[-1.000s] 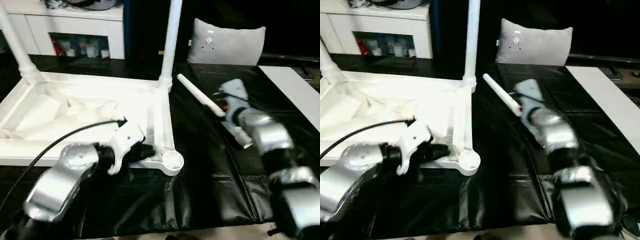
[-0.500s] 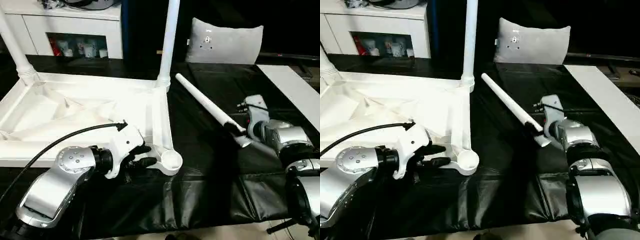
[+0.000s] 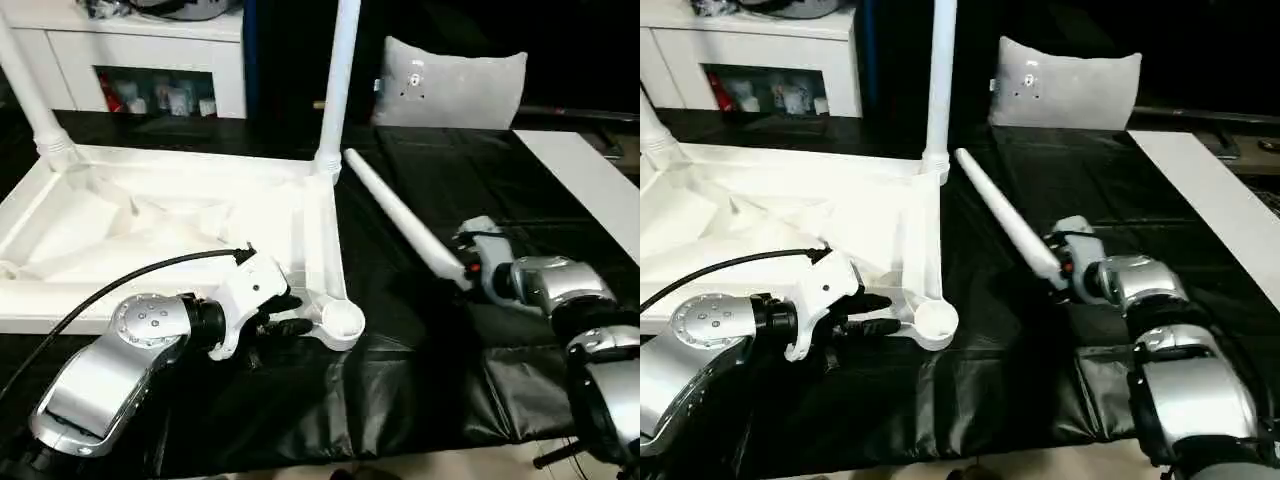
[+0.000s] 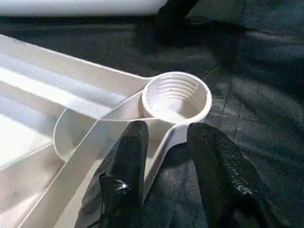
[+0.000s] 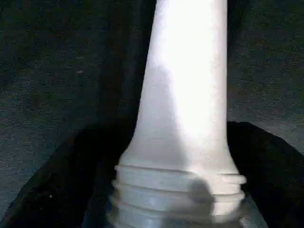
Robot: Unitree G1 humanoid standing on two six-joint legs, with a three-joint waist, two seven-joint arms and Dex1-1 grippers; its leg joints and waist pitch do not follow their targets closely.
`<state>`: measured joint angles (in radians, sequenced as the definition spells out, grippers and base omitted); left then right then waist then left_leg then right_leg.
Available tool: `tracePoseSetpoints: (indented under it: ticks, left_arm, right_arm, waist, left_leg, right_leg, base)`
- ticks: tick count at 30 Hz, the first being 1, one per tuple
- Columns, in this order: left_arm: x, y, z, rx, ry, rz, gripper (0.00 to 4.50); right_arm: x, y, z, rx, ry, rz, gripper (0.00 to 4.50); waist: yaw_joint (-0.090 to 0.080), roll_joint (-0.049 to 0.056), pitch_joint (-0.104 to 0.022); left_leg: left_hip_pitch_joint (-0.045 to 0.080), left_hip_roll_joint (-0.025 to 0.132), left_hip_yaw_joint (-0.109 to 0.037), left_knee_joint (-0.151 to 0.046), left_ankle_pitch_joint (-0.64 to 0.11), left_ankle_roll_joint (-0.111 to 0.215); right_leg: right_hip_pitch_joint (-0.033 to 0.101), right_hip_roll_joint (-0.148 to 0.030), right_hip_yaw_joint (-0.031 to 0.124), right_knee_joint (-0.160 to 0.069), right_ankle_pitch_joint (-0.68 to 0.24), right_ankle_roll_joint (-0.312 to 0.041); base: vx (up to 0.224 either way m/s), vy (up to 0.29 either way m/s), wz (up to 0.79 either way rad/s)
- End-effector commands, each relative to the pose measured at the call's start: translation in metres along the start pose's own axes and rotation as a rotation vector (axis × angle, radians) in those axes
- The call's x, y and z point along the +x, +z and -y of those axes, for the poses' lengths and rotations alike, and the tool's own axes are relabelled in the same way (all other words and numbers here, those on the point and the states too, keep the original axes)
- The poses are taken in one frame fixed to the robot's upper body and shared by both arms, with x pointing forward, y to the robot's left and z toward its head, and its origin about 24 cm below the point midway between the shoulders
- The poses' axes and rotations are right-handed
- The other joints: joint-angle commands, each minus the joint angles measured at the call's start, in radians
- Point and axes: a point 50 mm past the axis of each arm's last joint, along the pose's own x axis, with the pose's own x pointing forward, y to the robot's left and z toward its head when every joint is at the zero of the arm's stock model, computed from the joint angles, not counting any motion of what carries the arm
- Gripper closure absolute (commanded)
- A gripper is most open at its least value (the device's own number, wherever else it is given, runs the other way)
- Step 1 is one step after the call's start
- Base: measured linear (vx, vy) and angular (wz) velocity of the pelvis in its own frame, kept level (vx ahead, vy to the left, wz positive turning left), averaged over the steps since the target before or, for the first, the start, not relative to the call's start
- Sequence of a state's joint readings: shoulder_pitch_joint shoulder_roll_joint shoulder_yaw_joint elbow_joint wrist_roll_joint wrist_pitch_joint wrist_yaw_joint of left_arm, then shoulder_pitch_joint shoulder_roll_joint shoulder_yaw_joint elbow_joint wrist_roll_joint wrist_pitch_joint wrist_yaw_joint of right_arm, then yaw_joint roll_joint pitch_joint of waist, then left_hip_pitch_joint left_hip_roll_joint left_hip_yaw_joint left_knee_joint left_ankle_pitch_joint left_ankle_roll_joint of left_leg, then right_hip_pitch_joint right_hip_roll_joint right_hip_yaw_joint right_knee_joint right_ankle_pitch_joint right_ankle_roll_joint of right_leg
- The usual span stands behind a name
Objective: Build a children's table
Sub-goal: Pick table leg
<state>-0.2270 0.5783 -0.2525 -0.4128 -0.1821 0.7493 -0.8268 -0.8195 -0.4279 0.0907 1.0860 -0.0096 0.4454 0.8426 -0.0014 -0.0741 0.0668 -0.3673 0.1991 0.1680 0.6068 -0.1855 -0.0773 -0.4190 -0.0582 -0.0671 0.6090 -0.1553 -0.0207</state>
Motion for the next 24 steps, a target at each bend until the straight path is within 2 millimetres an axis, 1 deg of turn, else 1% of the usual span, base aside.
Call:
tracePoseSetpoints:
  ticks: [1, 2, 4, 5, 7, 8, 9, 11, 12, 13, 14, 15, 16, 17, 19, 22, 24]
  left_arm:
    - [0.000, 0.002, 0.002, 0.014, -0.013, -0.002, 2.87]
    - [-0.001, 0.002, 0.002, 0.016, -0.015, -0.005, 2.87]
    - [-0.001, 0.002, 0.003, 0.017, -0.016, -0.007, 2.87]
    - [-0.002, 0.002, 0.004, 0.019, -0.020, -0.010, 2.87]
    - [-0.003, 0.002, 0.004, 0.020, -0.023, -0.014, 2.87]
    - [-0.003, 0.001, 0.005, 0.021, -0.027, -0.018, 2.87]
    - [-0.004, 0.001, 0.005, 0.019, -0.026, -0.021, 2.87]
    - [-0.005, 0.002, 0.005, 0.018, -0.025, -0.020, 2.87]
    - [-0.006, 0.003, 0.006, 0.013, -0.020, -0.013, 2.87]
    - [-0.006, 0.004, 0.006, 0.014, -0.015, -0.005, 2.87]
    - [-0.006, 0.005, 0.006, 0.016, -0.012, 0.000, 2.87]
    - [-0.006, 0.005, 0.006, 0.017, -0.010, 0.003, 2.87]
    - [-0.006, 0.005, 0.006, 0.017, -0.010, 0.003, 2.87]
    - [-0.006, 0.006, 0.005, 0.019, -0.008, 0.007, 2.87]
    - [-0.005, 0.007, 0.005, 0.022, -0.005, 0.013, 2.87]
    - [-0.004, 0.009, 0.005, 0.027, -0.004, 0.018, 2.87]
    - [-0.003, 0.010, 0.005, 0.030, -0.005, 0.020, 2.87]
  right_arm:
    - [0.010, -0.005, -0.011, -0.015, 0.047, -0.016, 0.00]
    - [0.014, -0.004, -0.016, -0.024, 0.057, -0.004, 0.00]
    - [0.016, -0.003, -0.019, -0.028, 0.063, 0.003, 0.00]
    - [0.018, -0.003, -0.023, -0.030, 0.070, 0.006, 0.00]
    - [0.020, -0.002, -0.026, -0.037, 0.075, 0.012, 0.00]
    - [0.022, -0.002, -0.028, -0.038, 0.075, 0.018, 0.00]
    - [0.024, -0.001, -0.032, -0.040, 0.082, 0.028, 0.00]
    - [0.024, -0.001, -0.033, -0.040, 0.083, 0.030, 0.00]
    - [0.028, 0.000, -0.041, -0.044, 0.097, 0.040, 0.00]
    - [0.030, 0.000, -0.047, -0.046, 0.106, 0.046, 0.00]
    - [0.031, 0.000, -0.051, -0.047, 0.111, 0.051, 0.00]
    - [0.031, 0.001, -0.052, -0.047, 0.113, 0.053, 0.00]
    - [0.031, 0.001, -0.052, -0.047, 0.113, 0.053, 0.00]
    - [0.033, 0.001, -0.055, -0.034, 0.103, 0.063, 0.00]
    - [0.036, 0.002, -0.060, -0.012, 0.084, 0.091, 0.00]
    - [0.038, 0.004, -0.066, 0.031, 0.063, 0.134, 0.00]
    - [0.039, 0.004, -0.069, 0.064, 0.041, 0.158, 0.00]
  waist:
    - [0.004, 0.008, -0.055]
    - [0.002, 0.008, -0.055]
    - [-0.001, 0.009, -0.055]
    - [-0.003, 0.006, -0.056]
    - [-0.003, 0.009, -0.055]
    - [-0.005, 0.007, -0.056]
    - [-0.004, 0.004, -0.057]
    - [-0.005, 0.008, -0.056]
    - [-0.005, 0.007, -0.057]
    - [-0.005, 0.007, -0.057]
    - [-0.005, 0.007, -0.056]
    - [-0.006, 0.008, -0.056]
    - [-0.007, 0.006, -0.060]
    - [-0.007, 0.009, -0.060]
    - [-0.007, 0.011, -0.059]
    - [-0.011, 0.010, -0.061]
    - [-0.009, 0.011, -0.061]
  left_leg:
    - [0.003, 0.024, -0.008, -0.066, -0.298, 0.000]
    - [0.002, 0.024, -0.008, -0.066, -0.301, -0.002]
    - [0.003, 0.024, -0.010, -0.067, -0.309, -0.005]
    - [0.004, 0.024, -0.009, -0.066, -0.307, -0.005]
    - [0.005, 0.025, -0.010, -0.067, -0.310, -0.006]
    - [0.005, 0.025, -0.010, -0.067, -0.317, -0.008]
    - [0.007, 0.025, -0.010, -0.066, -0.315, -0.008]
    - [0.005, 0.026, -0.011, -0.069, -0.313, -0.011]
    - [0.008, 0.026, -0.010, -0.067, -0.319, -0.012]
    - [0.006, 0.026, -0.010, -0.069, -0.312, -0.015]
    - [0.005, 0.027, -0.012, -0.072, -0.318, -0.017]
    - [0.006, 0.026, -0.011, -0.071, -0.322, -0.017]
    - [0.005, 0.026, -0.012, -0.070, -0.319, -0.019]
    - [0.007, 0.025, -0.011, -0.070, -0.317, -0.020]
    - [0.008, 0.025, -0.010, -0.069, -0.319, -0.023]
    - [0.007, 0.024, -0.012, -0.072, -0.324, -0.033]
    - [0.011, 0.024, -0.012, -0.071, -0.330, -0.034]
  right_leg:
    - [0.044, -0.065, 0.038, -0.088, -0.485, -0.153]
    - [0.044, -0.064, 0.037, -0.088, -0.492, -0.149]
    - [0.043, -0.065, 0.036, -0.090, -0.510, -0.140]
    - [0.042, -0.065, 0.037, -0.091, -0.510, -0.138]
    - [0.041, -0.065, 0.037, -0.091, -0.513, -0.138]
    - [0.040, -0.064, 0.036, -0.091, -0.516, -0.138]
    - [0.040, -0.065, 0.037, -0.091, -0.513, -0.137]
    - [0.040, -0.064, 0.038, -0.088, -0.506, -0.136]
    - [0.038, -0.065, 0.038, -0.090, -0.510, -0.137]
    - [0.040, -0.064, 0.039, -0.087, -0.495, -0.136]
    - [0.040, -0.063, 0.038, -0.088, -0.501, -0.129]
    - [0.039, -0.062, 0.038, -0.090, -0.506, -0.124]
    - [0.042, -0.065, 0.039, -0.088, -0.507, -0.123]
    - [0.039, -0.064, 0.040, -0.089, -0.508, -0.125]
    - [0.037, -0.065, 0.040, -0.091, -0.510, -0.124]
    - [0.040, -0.063, 0.039, -0.089, -0.502, -0.115]
    - [0.036, -0.063, 0.040, -0.091, -0.507, -0.111]
  base:
    - [0.000, 0.000, 0.00]
    - [0.000, 0.000, 0.00]
    - [0.000, 0.000, 0.00]
    - [0.000, 0.000, 0.00]
    - [0.000, 0.000, 0.00]
    - [0.000, 0.000, 0.00]
    - [0.000, 0.000, 0.00]
    - [0.000, 0.000, 0.00]
    - [0.000, 0.000, 0.00]
    - [0.000, 0.000, 0.00]
    - [0.000, 0.000, 0.00]
    - [0.000, 0.000, 0.00]
    - [0.000, 0.000, 0.00]
    - [0.000, 0.000, 0.00]
    - [0.000, 0.000, 0.00]
    - [0.000, 0.000, 0.00]
    - [0.000, 0.000, 0.00]
